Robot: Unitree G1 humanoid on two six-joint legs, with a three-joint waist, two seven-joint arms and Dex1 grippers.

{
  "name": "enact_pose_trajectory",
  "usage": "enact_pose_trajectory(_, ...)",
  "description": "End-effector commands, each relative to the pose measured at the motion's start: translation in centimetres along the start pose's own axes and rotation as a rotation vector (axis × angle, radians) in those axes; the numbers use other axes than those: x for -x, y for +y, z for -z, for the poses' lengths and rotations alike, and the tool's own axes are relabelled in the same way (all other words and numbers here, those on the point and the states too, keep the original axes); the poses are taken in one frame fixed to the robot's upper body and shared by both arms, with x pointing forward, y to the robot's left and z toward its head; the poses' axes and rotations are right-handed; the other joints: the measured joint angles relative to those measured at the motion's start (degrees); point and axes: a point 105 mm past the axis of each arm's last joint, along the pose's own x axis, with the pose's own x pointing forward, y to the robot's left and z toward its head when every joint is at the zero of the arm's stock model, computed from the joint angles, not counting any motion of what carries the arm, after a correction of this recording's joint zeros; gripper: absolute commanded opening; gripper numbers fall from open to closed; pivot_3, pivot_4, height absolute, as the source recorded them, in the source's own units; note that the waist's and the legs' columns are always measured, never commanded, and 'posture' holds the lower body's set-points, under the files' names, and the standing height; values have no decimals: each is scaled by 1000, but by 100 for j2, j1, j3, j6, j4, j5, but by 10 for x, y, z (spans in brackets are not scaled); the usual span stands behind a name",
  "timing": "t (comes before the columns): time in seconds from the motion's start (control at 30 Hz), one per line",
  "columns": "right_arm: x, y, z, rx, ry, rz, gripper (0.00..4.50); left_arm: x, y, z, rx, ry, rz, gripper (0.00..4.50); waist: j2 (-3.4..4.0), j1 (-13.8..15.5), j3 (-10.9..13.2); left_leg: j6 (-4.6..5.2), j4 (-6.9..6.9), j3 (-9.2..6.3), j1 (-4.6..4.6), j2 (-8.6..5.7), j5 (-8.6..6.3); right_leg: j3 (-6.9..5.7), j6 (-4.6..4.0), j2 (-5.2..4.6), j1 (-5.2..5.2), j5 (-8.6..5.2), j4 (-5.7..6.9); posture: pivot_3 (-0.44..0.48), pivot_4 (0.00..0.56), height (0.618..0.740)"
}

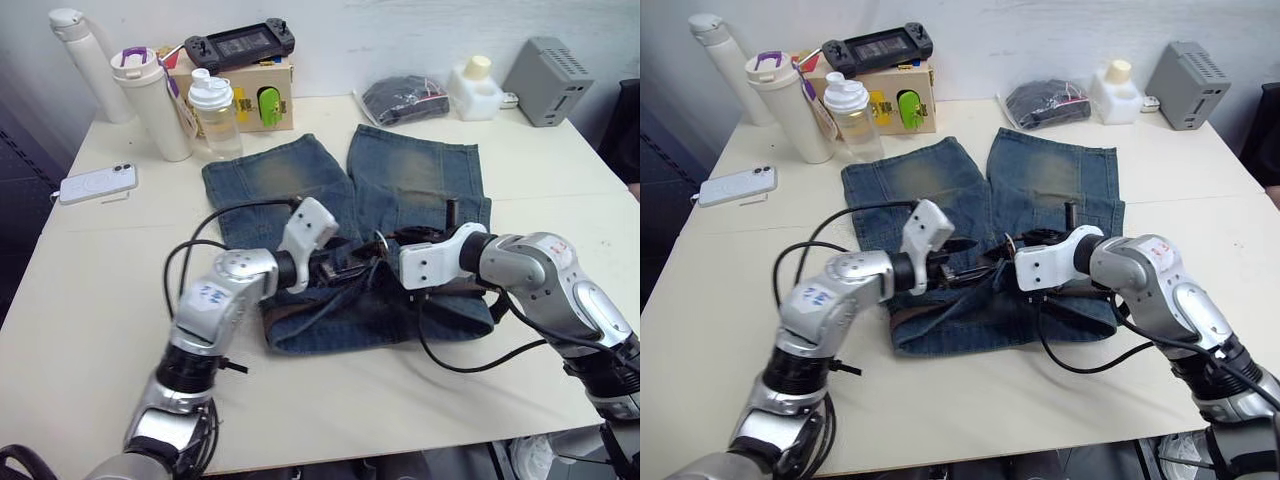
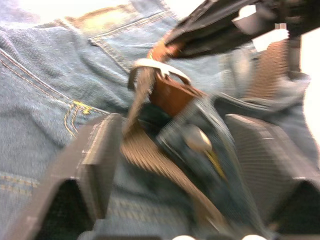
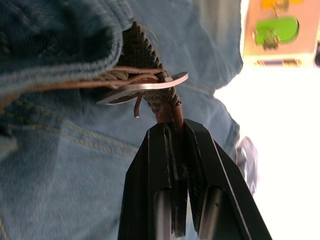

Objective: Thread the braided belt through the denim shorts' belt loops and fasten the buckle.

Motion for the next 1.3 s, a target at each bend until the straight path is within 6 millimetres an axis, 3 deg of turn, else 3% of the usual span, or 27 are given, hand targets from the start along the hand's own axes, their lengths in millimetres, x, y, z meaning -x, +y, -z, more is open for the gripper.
enact_pose_trajectory(0.03, 12, -16, 5, -19, 42, 101, 0, 24, 8, -6, 40, -45, 41, 3679, 0, 9, 0, 0, 0, 0, 0, 0, 0, -1, 0, 1, 0, 0, -1, 0, 150, 690)
enact_pose_trajectory(0.1, 14, -15, 4, -35, 46, 114, 0, 30, 15, 2, 3, -13, 35, 3679, 0, 28, 0, 0, 4, -3, -1, -4, 0, -3, 0, -3, 2, 0, -1, 0, 150, 690)
enact_pose_trajectory(0.2, 17, -12, 3, -53, 50, 128, 0, 30, 34, 6, 43, -30, -13, 2831, 0, 48, 0, 0, 11, -13, 0, -12, 0, -9, 0, -9, 14, 0, -1, 0, 150, 690)
enact_pose_trajectory(0.27, 18, -11, 3, -60, 54, 138, 0, 28, 37, 9, 28, -20, -7, 1901, 0, 38, 0, 1, 15, -18, -1, -12, 0, -16, 0, -9, 18, 0, -4, 0, 150, 690)
enact_pose_trajectory(0.4, 25, -12, 2, -95, 69, 174, 0, 23, 45, 54, -161, 210, -14, 25, 0, 14, 0, 0, 13, -19, 0, -9, -1, -19, 0, -3, 18, 0, -2, 0, 150, 690)
enact_pose_trajectory(0.57, 55, -27, 17, -192, 110, 285, 0, 26, 50, 87, -295, 343, 7, 25, 0, 40, 0, 0, 11, -20, 0, -11, -1, -20, 0, -6, 20, 0, -3, 0, 150, 690)
enact_pose_trajectory(0.73, 105, -55, 50, -240, 196, 442, 0, 25, 47, 99, -348, 365, 24, 25, 0, 37, 0, 2, 11, -19, 14, -11, -2, -20, 0, -7, 37, 0, -4, 0, 150, 690)
enact_pose_trajectory(0.9, 119, -64, 57, -246, 204, 491, 0, 21, 49, 100, -369, 348, 18, 25, 2, 34, -2, 4, 6, -20, 44, -9, -3, -21, 0, -7, 69, 0, -11, 0, 150, 690)
enact_pose_trajectory(1.03, 111, -66, 41, -231, 121, 491, 0, 17, 56, 89, -385, 303, -11, 25, 10, 62, -7, 6, 7, -22, 46, -12, -3, -21, 1, -13, 73, 0, -9, 0, 150, 690)
enact_pose_trajectory(1.17, 86, -44, 3, -68, -1, 307, 0, 17, 56, 57, -372, 162, -11, 25, 10, 75, -7, 7, 10, -23, 46, -13, -2, -21, 1, -13, 74, 0, -9, 0, 150, 690)
enact_pose_trajectory(1.3, 67, -37, -30, -14, -118, 250, 0, 21, 53, 22, -354, 34, 8, 25, 8, 34, -6, 7, 10, -25, 36, -10, -2, -24, 1, -10, 63, 0, -8, 0, 150, 690)
